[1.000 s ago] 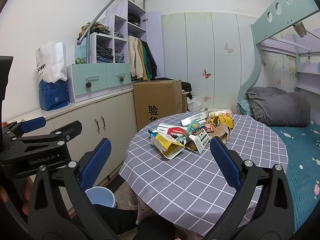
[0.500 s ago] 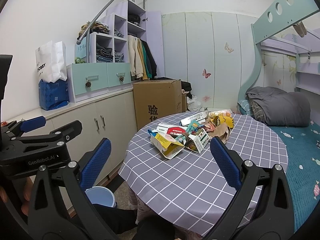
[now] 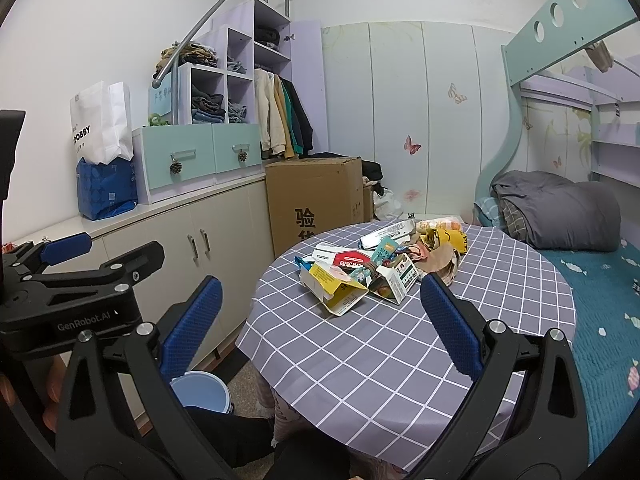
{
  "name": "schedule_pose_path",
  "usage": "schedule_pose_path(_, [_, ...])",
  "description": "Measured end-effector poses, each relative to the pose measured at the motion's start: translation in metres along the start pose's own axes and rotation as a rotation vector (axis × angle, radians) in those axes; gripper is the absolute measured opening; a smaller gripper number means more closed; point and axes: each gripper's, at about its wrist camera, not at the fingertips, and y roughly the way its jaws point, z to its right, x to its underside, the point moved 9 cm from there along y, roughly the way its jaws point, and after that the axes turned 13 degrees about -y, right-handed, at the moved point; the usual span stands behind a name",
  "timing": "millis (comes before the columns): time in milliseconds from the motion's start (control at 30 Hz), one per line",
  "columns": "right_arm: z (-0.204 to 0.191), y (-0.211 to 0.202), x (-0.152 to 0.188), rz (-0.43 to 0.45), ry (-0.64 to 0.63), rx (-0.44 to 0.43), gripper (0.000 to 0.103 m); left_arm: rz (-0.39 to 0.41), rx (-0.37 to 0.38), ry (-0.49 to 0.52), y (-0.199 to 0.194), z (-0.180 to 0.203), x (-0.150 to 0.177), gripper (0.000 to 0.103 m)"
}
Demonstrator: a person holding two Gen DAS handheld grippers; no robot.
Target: Collect trash
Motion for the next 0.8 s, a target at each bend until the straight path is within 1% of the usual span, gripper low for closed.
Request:
schedule_pose_path(567, [0.001, 0.004, 0.009, -0.023, 0.011, -0.002, 0.097, -0.017, -0.003, 0.003, 0.002, 0.000, 0.002, 0.099])
schedule_pose_path(800, [0.004, 0.008, 0.012, -0.042, 0.037, -0.014, 0.097, -0.033, -0.001, 0.008, 0.005, 0.001, 0.004, 0.099])
